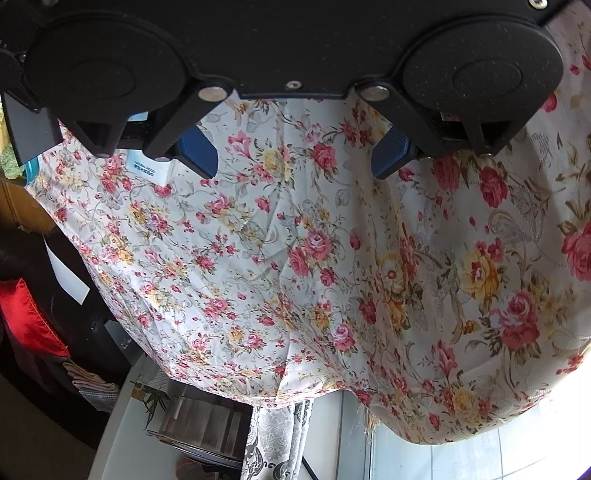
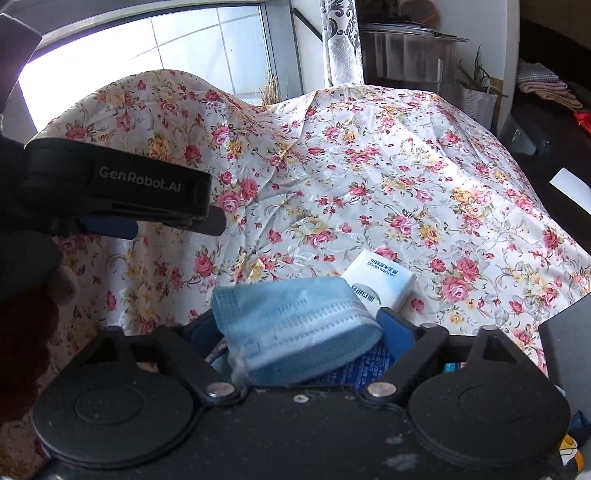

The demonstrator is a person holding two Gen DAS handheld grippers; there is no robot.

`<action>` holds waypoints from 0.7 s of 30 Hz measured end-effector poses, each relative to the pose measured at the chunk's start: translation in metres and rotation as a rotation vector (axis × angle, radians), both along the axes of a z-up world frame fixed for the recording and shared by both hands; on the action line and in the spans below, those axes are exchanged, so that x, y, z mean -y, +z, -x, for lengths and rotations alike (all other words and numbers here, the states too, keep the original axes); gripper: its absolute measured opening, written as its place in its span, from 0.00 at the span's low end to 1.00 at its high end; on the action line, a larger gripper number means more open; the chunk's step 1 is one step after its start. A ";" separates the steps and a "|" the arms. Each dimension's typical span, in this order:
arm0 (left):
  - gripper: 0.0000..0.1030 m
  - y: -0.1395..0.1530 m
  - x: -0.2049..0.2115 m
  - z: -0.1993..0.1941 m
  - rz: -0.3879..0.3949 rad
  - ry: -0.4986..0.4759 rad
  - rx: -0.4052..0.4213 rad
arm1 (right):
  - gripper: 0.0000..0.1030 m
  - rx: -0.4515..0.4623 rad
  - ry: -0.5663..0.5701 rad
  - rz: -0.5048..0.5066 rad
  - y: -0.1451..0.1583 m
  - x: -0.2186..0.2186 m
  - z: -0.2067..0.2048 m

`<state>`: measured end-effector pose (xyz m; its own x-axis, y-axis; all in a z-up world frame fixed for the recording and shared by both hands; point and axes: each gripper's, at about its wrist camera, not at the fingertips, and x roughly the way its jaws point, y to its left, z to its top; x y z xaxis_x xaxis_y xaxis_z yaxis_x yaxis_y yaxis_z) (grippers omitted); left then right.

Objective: Organize soft objects
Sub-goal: 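Lower the right tool onto a blue face mask and close it, then lift the mask with the right tool while left tool nears the mesh herb bag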

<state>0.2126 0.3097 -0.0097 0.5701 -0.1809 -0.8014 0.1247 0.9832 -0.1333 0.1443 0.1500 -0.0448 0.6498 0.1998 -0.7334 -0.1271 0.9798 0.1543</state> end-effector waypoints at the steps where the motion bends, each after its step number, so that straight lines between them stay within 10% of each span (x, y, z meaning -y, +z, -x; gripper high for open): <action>1: 0.84 0.000 0.001 0.000 -0.004 -0.003 0.001 | 0.78 0.004 -0.002 0.005 0.000 0.000 0.001; 21: 0.84 -0.006 0.005 -0.002 -0.034 -0.022 -0.040 | 0.59 0.056 -0.060 -0.012 0.030 0.016 0.034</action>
<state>0.2145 0.3051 -0.0158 0.5337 -0.1652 -0.8294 0.1412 0.9844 -0.1052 0.1107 0.1338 -0.0145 0.7006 0.1680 -0.6935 -0.0769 0.9840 0.1607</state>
